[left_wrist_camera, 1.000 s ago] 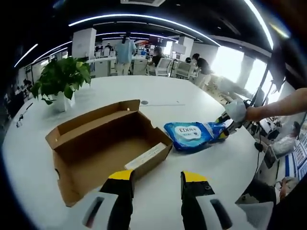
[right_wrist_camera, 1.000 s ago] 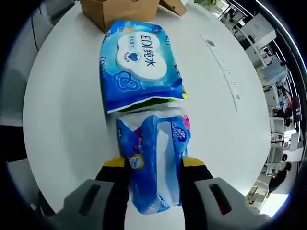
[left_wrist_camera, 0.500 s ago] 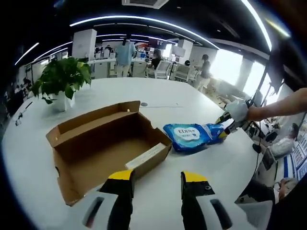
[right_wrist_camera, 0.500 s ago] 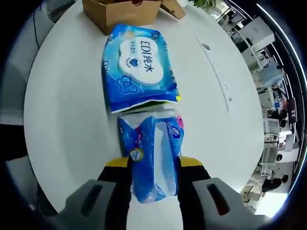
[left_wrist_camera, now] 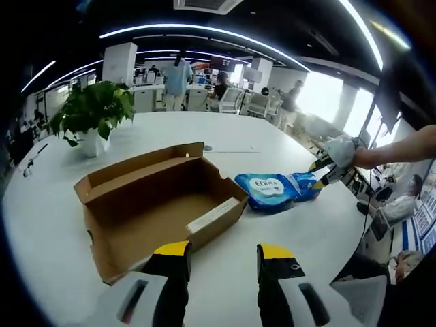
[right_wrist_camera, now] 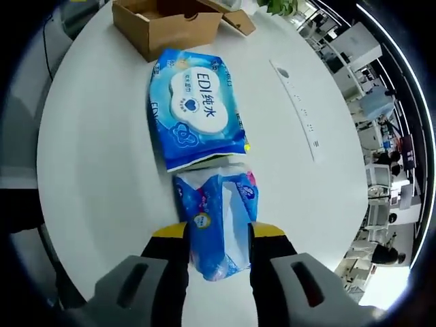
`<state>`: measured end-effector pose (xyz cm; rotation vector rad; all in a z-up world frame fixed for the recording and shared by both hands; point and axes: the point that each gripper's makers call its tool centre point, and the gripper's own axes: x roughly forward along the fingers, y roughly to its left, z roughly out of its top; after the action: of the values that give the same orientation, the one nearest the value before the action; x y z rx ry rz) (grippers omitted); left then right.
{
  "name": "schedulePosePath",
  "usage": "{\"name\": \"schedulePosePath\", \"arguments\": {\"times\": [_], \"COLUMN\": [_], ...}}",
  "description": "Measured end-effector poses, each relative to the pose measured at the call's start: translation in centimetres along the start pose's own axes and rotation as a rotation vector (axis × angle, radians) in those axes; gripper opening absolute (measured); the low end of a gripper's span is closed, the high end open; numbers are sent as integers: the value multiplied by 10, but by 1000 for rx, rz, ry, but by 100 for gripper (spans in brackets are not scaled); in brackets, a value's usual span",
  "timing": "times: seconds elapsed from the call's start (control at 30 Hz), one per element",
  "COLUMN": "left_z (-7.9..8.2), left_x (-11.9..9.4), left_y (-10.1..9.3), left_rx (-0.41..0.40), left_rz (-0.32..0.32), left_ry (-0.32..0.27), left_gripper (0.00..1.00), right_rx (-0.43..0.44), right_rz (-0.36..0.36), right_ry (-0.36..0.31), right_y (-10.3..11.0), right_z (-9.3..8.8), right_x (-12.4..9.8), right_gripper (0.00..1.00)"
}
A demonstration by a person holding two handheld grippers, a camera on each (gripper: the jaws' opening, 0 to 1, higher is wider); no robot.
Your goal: Operate the shoe box by opening the lid, removing the specified soft item, and placing it in the target area until the item is outside and the box remains undamaged.
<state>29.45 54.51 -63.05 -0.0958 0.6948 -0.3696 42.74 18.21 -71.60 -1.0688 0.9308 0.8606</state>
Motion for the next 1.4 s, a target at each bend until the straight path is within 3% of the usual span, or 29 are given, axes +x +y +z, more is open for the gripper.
{"name": "schedulePosePath", "arguments": {"times": [0.27,0.4,0.67,1.0,1.4], "left_z": [-4,-5,-11,-16,-25], "left_x": [-9,-11,-15,-25,-39], "left_y": [10,14,19,36,55], "left_rx": [-4,-9,-24,-46,-87], "left_rz": [-2,-7,-17,-6,20], "left_ry": [-8,-14,-22,-31,-45], "left_gripper": [39,39,39,39,39], "right_rx": [57,122,174,169,112], "right_rz": [-8,0,24,71,133], "right_ry": [-35,-88,-191,-294,-342], "right_y": [6,11,19,32,44], "right_z": [19,41,88,156,222], "right_x": [-9,-12,-17,-18,-4], "right_gripper": [31,31,31,29,30]}}
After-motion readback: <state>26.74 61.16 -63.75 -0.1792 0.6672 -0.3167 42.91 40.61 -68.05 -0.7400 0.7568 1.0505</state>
